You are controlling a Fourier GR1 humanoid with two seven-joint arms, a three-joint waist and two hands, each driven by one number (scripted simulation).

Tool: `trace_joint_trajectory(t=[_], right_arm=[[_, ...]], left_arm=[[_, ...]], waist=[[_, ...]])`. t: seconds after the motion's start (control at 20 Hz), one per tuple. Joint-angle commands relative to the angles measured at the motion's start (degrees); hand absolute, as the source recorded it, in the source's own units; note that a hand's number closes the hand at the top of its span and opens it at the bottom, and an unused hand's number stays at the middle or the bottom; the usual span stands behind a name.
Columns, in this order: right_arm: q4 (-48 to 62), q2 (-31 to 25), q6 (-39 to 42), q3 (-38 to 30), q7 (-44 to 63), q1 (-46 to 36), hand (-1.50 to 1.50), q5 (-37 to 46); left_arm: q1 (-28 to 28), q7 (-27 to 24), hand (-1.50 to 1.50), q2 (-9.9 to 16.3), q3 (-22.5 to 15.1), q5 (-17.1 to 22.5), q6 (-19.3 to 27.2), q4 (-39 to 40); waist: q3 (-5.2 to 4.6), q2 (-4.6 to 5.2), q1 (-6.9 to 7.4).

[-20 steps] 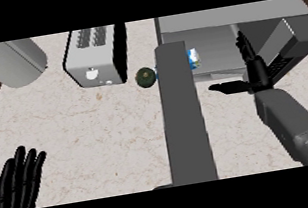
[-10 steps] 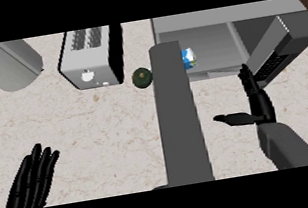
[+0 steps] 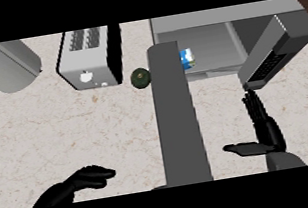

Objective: Pick up the milk, place it into the microwave and close the microwave

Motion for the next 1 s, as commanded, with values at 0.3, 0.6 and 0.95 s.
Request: trace_joint_trajectory(t=[0.3,0.6,0.95], right_arm=[[-20.2,1.9,6.3,4.7,0.0,18.3,-1.5,-3.1],[-24.8,-1.2,8.7,5.5,-2.0,25.1,-1.5,-4.4],[-35.7,-3.8,11.7,6.7,0.2,33.1,-1.5,-7.7]], left_arm=[[-11.0,2.7,1.5,-1.2,-2.0,-0.6,-2.1,9.5],[-18.0,5.3,1.5,-1.8,-5.7,-2.8,-4.7,14.9],[-27.6,6.2,1.5,-4.0,-11.5,-3.9,-4.7,30.2]], waist=[[-0.04,0.01,-0.42],[0.04,0.18,0.07],[-0.02,0.23,-0.69]])
